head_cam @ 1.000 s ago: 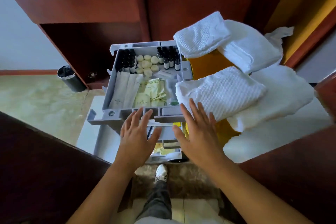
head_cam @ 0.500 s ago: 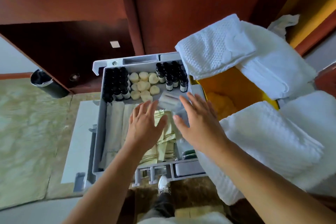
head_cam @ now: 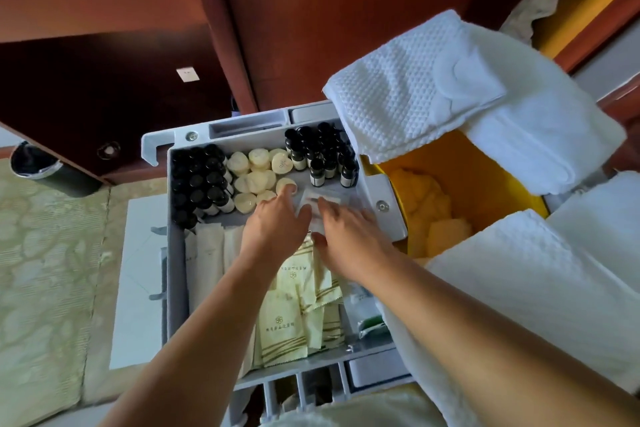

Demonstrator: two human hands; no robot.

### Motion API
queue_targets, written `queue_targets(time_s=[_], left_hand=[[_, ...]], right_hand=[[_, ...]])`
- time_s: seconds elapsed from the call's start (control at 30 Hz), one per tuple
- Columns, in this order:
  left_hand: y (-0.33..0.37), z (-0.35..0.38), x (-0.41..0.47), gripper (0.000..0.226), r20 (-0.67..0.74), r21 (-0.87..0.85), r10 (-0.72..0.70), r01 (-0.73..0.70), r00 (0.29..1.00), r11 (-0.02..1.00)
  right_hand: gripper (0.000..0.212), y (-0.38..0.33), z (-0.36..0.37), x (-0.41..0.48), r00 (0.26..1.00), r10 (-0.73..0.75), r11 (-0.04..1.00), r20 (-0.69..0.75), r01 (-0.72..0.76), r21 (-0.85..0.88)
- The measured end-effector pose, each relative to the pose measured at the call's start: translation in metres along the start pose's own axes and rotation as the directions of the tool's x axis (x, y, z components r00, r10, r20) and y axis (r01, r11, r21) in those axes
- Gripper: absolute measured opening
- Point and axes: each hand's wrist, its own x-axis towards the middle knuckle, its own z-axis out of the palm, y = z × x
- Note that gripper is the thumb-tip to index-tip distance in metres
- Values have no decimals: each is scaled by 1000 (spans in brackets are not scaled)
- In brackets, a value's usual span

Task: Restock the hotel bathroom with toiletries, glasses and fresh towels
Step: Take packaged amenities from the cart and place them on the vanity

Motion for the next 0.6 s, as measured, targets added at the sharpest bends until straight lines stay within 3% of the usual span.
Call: queue_targets(time_s=[0.27,0.4,0.6], left_hand=[[0,4,8,55,4,-46,-45,45,999,998],[3,5,12,40,-54,-75,-36,32,998,997],[7,8,12,41,-101,-150,-19,4,995,989]], right_hand=[[71,-9,-3,-9,999,16,999,37,-15,-32],[72,-11,-1,-11,998,22,998,60,-19,-53],[73,-9,0,-15,995,28,999,91,-25,-35]])
